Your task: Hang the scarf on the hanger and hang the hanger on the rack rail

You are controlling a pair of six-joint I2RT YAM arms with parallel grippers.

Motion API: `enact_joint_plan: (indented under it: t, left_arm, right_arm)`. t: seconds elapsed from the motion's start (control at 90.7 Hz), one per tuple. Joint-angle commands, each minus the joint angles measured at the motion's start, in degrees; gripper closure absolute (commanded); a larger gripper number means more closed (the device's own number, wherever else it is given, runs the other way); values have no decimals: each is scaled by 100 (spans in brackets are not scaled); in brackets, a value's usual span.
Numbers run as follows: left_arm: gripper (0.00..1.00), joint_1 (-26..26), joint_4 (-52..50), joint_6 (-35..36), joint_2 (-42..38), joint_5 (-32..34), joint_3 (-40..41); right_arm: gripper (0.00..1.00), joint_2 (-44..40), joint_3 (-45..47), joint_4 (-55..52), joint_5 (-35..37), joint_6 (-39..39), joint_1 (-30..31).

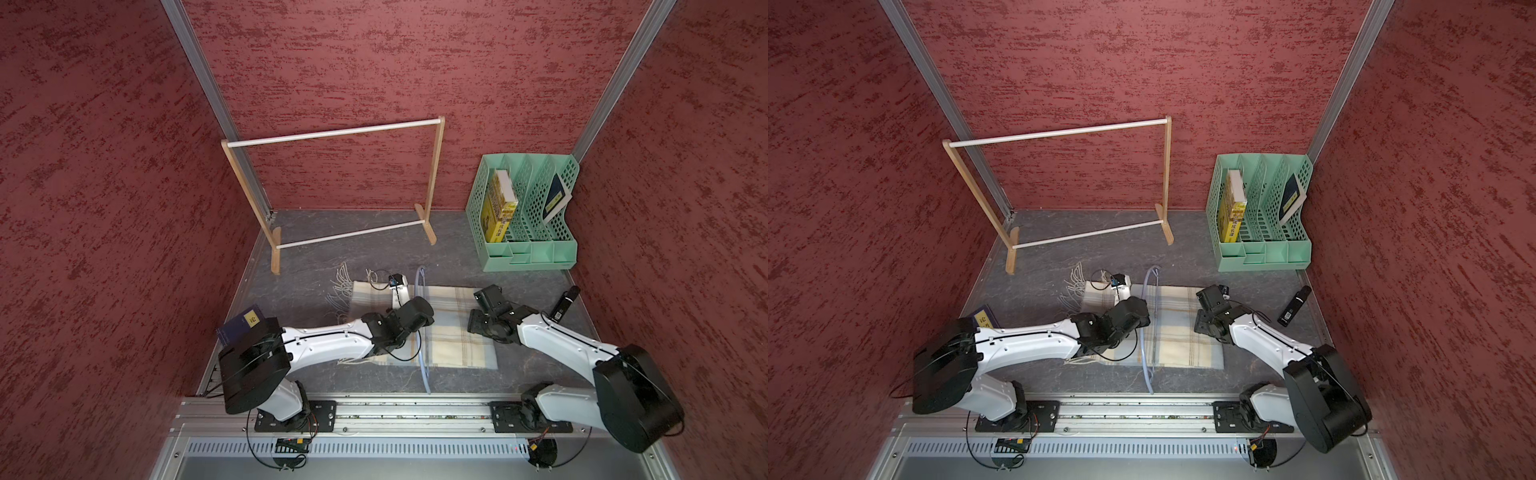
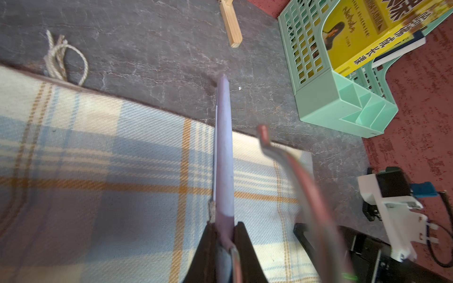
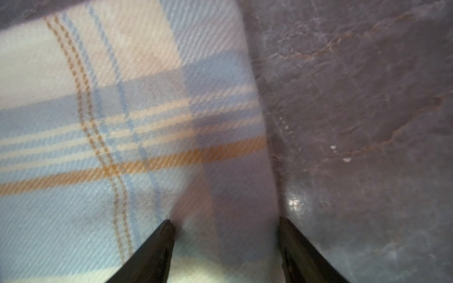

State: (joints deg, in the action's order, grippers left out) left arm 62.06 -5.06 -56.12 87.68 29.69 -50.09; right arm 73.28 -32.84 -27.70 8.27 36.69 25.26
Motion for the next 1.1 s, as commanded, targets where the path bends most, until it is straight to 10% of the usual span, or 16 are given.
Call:
enact_joint_plan:
  t: [0.0, 0.419, 0.595, 1.091]
  left_arm:
    - [100, 25, 268, -63, 117, 63, -9]
    - [100, -19, -147, -69, -110, -23, 287]
    - [100, -31, -206, -71, -172, -4, 406]
    - [100, -45, -272, 42, -78, 17, 239]
  right_arm:
    - [29, 57, -108, 0, 14, 94, -73]
    - [31, 333, -125, 116, -272, 257, -97]
    - [100, 229, 2, 442, -590, 195, -94]
    - [100, 336, -634, 3334, -3917, -688, 993]
